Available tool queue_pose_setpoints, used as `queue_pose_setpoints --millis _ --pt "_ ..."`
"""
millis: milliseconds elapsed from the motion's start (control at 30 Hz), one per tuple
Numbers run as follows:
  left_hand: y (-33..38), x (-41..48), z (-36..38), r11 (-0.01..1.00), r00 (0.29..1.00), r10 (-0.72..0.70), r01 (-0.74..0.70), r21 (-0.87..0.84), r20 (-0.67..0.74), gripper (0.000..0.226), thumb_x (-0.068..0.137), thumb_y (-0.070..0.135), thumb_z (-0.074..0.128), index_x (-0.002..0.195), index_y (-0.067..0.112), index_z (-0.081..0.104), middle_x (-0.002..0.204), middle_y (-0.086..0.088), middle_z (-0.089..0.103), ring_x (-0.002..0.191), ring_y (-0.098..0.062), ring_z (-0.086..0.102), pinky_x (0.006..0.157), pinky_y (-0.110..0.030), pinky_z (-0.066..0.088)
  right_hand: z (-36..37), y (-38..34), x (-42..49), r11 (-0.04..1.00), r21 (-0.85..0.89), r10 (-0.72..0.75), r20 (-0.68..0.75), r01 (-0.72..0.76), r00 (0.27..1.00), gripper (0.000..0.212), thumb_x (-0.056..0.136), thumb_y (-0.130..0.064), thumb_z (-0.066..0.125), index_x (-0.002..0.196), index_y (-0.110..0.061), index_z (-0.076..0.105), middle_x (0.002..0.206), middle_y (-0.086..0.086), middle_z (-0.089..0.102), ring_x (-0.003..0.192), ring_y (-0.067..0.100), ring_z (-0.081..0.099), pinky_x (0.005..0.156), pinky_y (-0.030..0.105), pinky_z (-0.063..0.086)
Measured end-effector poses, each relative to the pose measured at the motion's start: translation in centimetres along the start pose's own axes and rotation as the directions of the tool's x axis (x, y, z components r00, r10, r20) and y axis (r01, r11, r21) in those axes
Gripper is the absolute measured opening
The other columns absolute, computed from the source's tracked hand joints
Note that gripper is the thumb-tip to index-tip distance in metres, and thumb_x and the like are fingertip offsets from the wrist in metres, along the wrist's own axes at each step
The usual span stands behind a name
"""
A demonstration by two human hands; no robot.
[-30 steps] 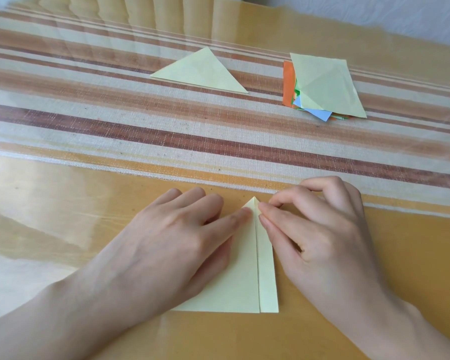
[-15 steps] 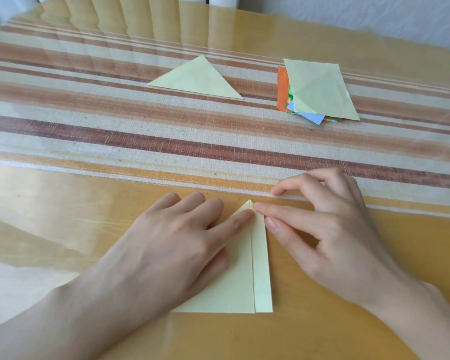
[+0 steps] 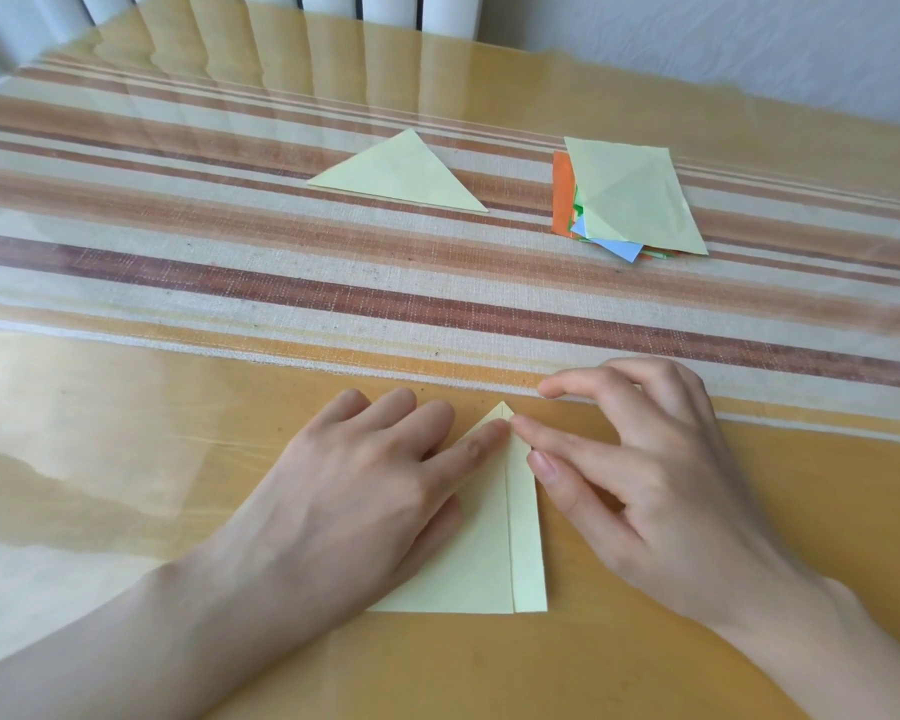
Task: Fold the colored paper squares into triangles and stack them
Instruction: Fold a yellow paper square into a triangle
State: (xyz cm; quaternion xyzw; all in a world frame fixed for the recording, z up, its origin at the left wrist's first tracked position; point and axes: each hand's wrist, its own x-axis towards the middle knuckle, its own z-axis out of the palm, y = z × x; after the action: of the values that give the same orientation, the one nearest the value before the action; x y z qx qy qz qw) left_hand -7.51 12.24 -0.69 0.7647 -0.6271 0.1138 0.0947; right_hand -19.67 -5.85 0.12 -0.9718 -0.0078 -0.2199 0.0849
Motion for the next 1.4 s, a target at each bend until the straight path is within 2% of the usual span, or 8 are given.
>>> queue_pose_setpoints --millis 133,300,533,767,900,1100,1267,1400 --pt "0.1 0.0 0.0 1.000 1.000 -0.016 0.016 -0.005 -0.001 0.045 0.089 0.030 0.040 0.124 0.014 0.064 0.074 0.002 0.049 0.065 -0.023 0.048 0.054 -0.032 0.037 -0.3 -0.3 -0.2 0.998 0.063 0.018 -0.069 -0.014 0.997 0.040 0.098 -0.034 0.043 0.093 -0.015 0.078 0.106 0.003 0.066 0.101 0.022 0.048 0.091 0.040 0.036" --pt "0.0 -0.1 0.0 1.000 1.000 -0.016 0.016 -0.013 0.007 0.046 0.088 0.030 0.040 0.124 0.014 0.064 0.074 0.001 0.050 0.064 -0.023 0.047 0.052 -0.033 0.038 0.3 -0.3 0.2 0.997 0.015 0.076 0.040 -0.076 0.996 0.042 0.096 -0.044 0.041 0.113 -0.021 0.072 0.116 0.003 0.060 0.109 0.022 0.044 0.097 0.036 0.031" --pt "-0.1 -0.2 0.1 0.999 1.000 -0.026 0.026 -0.034 0.008 0.046 0.088 0.031 0.040 0.125 0.016 0.064 0.075 0.003 0.048 0.065 -0.022 0.045 0.052 -0.032 0.037 0.2 0.2 0.0 0.998 0.064 0.025 -0.093 -0.019 0.995 0.040 0.097 -0.036 0.044 0.089 -0.018 0.079 0.105 -0.001 0.066 0.101 0.018 0.047 0.092 0.036 0.033" --pt "-0.1 -0.2 -0.7 0.945 0.974 -0.221 0.203 -0.258 -0.044 0.039 0.087 0.025 0.039 0.117 0.015 0.062 0.077 0.011 0.050 0.071 -0.013 0.047 0.059 -0.021 0.034 -1.4 -0.6 -0.2 0.839 0.357 0.447 -0.021 -0.411 0.895 0.052 0.094 -0.049 0.035 0.072 -0.018 0.069 0.085 -0.009 0.058 0.092 0.016 0.047 0.087 0.037 0.038" --pt "0.8 -1.0 -1.4 0.815 0.871 -0.489 0.437 -0.380 -0.048 0.038 0.086 0.049 0.034 0.100 0.027 0.061 0.078 0.019 0.045 0.065 -0.007 0.046 0.052 -0.021 0.036 -2.4 -4.5 -1.4 0.712 0.301 0.566 0.287 -0.634 0.772 0.063 0.077 -0.076 0.028 0.066 -0.025 0.062 0.087 -0.016 0.051 0.099 0.005 0.038 0.093 0.027 0.031" --pt "2.6 -2.4 -2.1 0.826 0.900 -0.424 0.431 -0.363 0.104 0.089 0.066 0.093 0.026 0.124 0.032 0.055 0.103 0.018 0.044 0.098 -0.007 0.045 0.086 -0.030 0.041 -1.2 -6.4 -0.6 0.767 0.182 0.564 0.263 -0.615 0.782 0.018 0.086 -0.040 0.060 0.071 -0.031 0.055 0.095 -0.017 0.048 0.099 0.009 0.035 0.091 0.028 0.028" --pt "2.7 -1.6 -2.9 0.776 0.892 -0.416 0.450 -0.442 0.176 0.118 0.051 0.094 0.038 0.148 0.030 0.022 0.116 0.024 0.033 0.114 -0.002 0.039 0.094 -0.025 0.035 -1.7 -4.7 0.4 0.412 0.655 0.644 0.282 -0.633 0.711 0.012 0.087 -0.013 0.064 0.076 -0.019 0.063 0.070 -0.010 0.064 0.065 0.000 0.055 0.066 0.021 0.043" --pt "3.8 0.2 -3.2 0.809 0.907 -0.407 0.413 -0.418 0.108 0.102 0.069 0.073 0.061 0.149 0.029 0.017 0.117 0.024 0.037 0.112 -0.001 0.039 0.078 -0.019 0.029 -2.8 -3.1 1.1 0.243 0.749 0.647 0.348 -0.616 0.678 0.008 0.089 -0.007 0.061 0.087 -0.013 0.067 0.075 0.000 0.072 0.063 0.003 0.060 0.060 0.015 0.043"
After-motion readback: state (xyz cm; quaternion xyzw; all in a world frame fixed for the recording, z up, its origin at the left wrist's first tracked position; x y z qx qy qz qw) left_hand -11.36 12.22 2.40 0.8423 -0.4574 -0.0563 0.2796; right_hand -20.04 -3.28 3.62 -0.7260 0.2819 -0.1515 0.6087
